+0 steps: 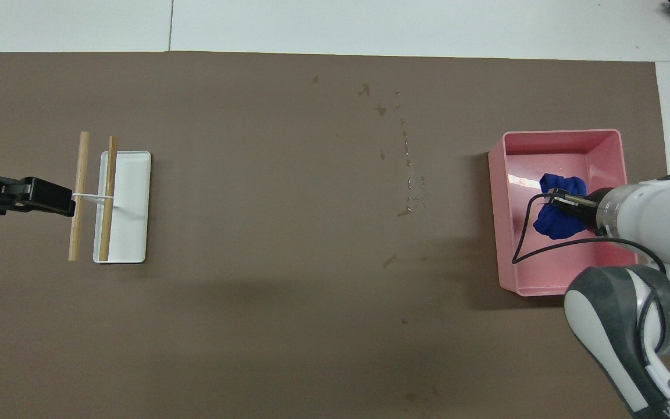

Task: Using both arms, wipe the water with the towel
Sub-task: 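Carry the blue cloth with the right gripper into the pink bin, then open the right gripper to release the cloth in the bin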

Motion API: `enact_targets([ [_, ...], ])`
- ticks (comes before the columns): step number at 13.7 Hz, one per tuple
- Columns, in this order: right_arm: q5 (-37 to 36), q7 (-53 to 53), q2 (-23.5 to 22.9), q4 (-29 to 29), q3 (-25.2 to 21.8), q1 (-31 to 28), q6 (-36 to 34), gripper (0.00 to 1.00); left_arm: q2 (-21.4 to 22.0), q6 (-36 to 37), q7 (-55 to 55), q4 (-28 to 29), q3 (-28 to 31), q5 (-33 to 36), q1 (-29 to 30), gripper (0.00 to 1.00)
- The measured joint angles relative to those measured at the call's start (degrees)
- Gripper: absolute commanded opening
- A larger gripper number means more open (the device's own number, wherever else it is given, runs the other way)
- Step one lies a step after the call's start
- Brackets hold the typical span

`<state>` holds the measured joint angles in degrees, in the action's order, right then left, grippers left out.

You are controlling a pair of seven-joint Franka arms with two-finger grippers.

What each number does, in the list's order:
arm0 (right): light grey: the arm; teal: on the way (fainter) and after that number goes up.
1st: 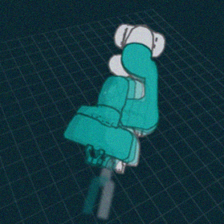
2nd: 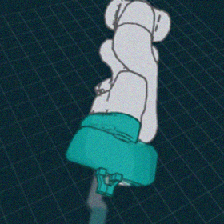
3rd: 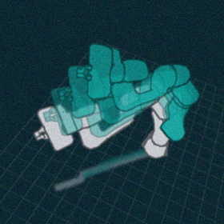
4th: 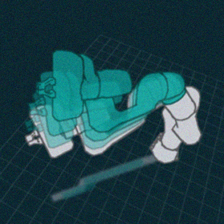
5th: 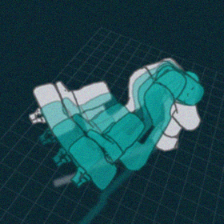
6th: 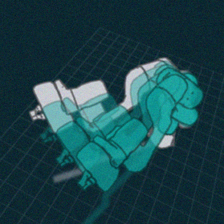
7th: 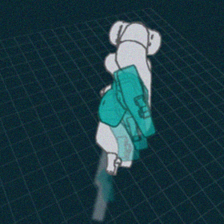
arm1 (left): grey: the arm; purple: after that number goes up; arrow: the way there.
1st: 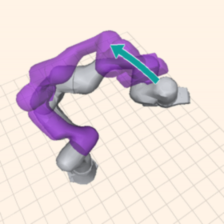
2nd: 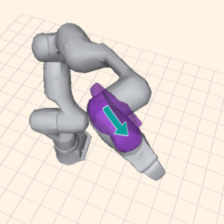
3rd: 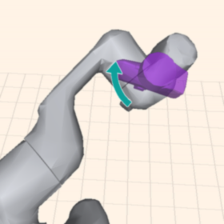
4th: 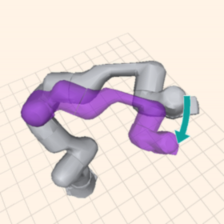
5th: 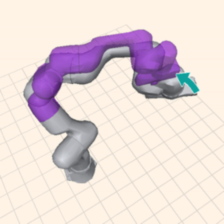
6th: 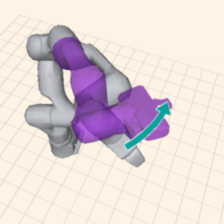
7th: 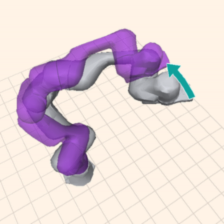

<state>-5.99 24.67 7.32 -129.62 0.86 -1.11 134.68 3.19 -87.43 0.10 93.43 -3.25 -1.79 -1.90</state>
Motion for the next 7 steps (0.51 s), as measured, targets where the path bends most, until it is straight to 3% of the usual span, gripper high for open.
enact_targets([
  [1, 1.0, -2.59, -1.42, -0.4, 0.01, -0.61, 0.0, 0.0, 0.0, 0.0, 0.0, 0.0, 0.0, 0.0, 0.0, 1.0],
  [2, 1.26, -3.97, -3.05, -0.84, 0.01, -0.82, 0.02, 0.11, 0.0, 0.0, 0.0, 0.0, 0.0, 0.0, 0.0, 1.0],
  [3, 1.27, -4.79, -4.81, -1.16, 0.05, -0.82, 0.17, 0.47, 0.0, 0.01, 0.0, 0.0, 0.0, 0.0, 0.0, 1.0],
  [4, 1.27, -5.73, -6.32, -1.21, 0.11, -0.81, 0.5, 0.97, 0.0, 0.01, 0.0, 0.0, 0.0, 0.0, 0.0, 1.0],
  [7, 1.27, -7.12, -7.38, -0.82, 0.13, -0.8, 0.47, 1.0, 0.0, 0.02, 0.0, 0.0, 0.0, 0.0, 0.0, 1.0],
])
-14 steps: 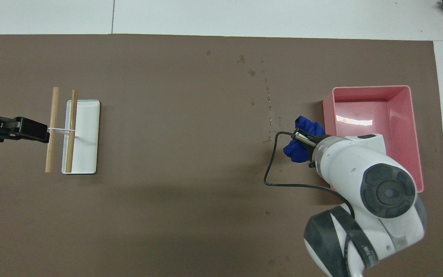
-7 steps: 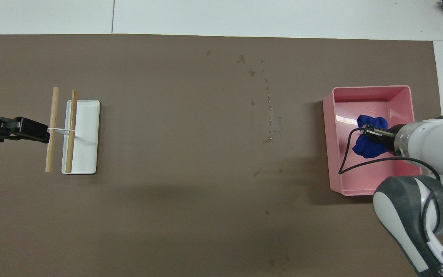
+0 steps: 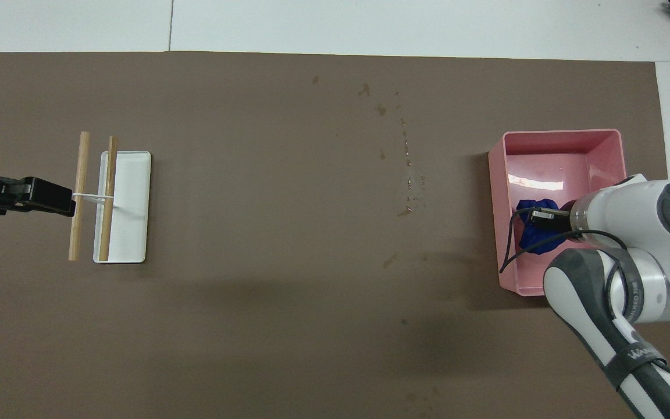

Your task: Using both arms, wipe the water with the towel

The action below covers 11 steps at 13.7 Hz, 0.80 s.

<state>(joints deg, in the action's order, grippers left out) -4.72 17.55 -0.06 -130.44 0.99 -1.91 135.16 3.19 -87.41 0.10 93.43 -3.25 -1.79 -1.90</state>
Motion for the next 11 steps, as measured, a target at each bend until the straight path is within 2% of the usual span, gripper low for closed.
enact_targets([
  [3, 0.0, -0.06, 0.99, 4.78, 0.03, 0.01, -6.41, 1.0, 0.0, 0.01, 0.0, 0.0, 0.0, 0.0, 0.0, 1.0],
  [7, 0.12, -1.39, 2.8, 19.58, 0.17, 0.02, -23.25, 1.0, 0.0, 0.01, 0.0, 0.0, 0.0, 0.0, 0.0, 1.0],
  [11, 1.75, -2.81, 3.21, 32.66, 0.32, 0.05, -35.63, 1.0, 0.0, 0.01, 0.0, 0.0, 0.0, 0.0, 0.0, 1.0],
])
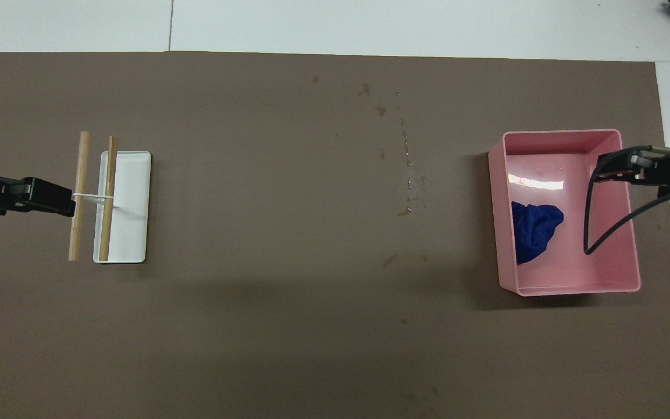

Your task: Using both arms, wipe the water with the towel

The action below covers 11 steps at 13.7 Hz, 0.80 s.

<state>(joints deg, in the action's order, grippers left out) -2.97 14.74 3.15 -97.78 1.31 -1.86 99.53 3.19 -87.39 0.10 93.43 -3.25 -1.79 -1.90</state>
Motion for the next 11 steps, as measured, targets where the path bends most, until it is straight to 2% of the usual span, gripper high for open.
enact_targets([
  [2, 0.02, -3.72, 0.0, 4.11, 0.36, 0.06, -4.25, 1.0, 0.0, 0.0, 0.0, 0.0, 0.0, 0.0, 0.0, 1.0],
  [5, 0.03, -6.66, -0.11, 6.54, 0.7, 0.15, -8.44, 1.0, 0.0, 0.01, 0.0, 0.0, 0.0, 0.0, 0.0, 1.0],
  [11, 1.84, -7.13, -1.37, 8.08, 1.04, 0.19, -10.16, 1.0, 0.0, 0.01, 0.0, 0.0, 0.0, 0.0, 0.0, 1.0],
])
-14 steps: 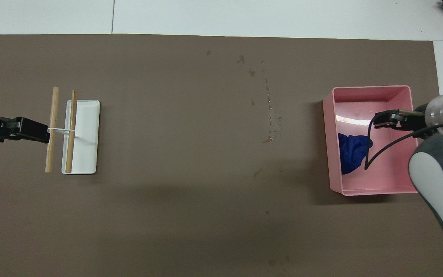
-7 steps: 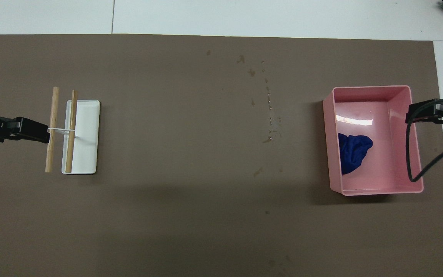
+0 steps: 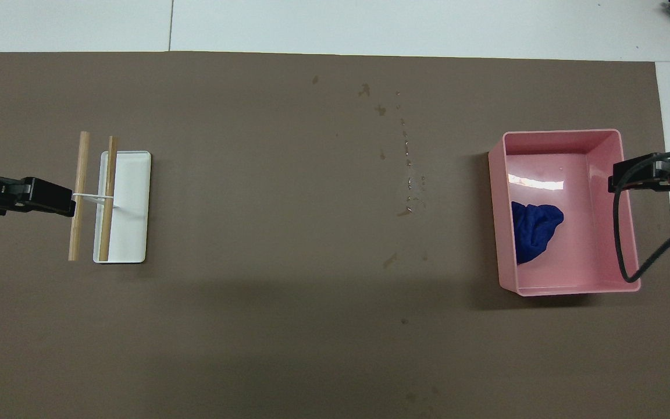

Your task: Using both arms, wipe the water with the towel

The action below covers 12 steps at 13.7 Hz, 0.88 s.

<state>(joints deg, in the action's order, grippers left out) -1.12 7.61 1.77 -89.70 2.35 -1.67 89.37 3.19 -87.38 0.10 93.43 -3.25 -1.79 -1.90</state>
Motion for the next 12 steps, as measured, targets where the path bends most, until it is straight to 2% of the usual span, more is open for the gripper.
enact_targets([
  [12, 0.35, 0.0, -0.28, -1.59, -0.02, -0.11, -0.12, 1.0, 0.0, 0.01, 0.0, 0.0, 0.01, 0.0, 0.0, 1.0],
])
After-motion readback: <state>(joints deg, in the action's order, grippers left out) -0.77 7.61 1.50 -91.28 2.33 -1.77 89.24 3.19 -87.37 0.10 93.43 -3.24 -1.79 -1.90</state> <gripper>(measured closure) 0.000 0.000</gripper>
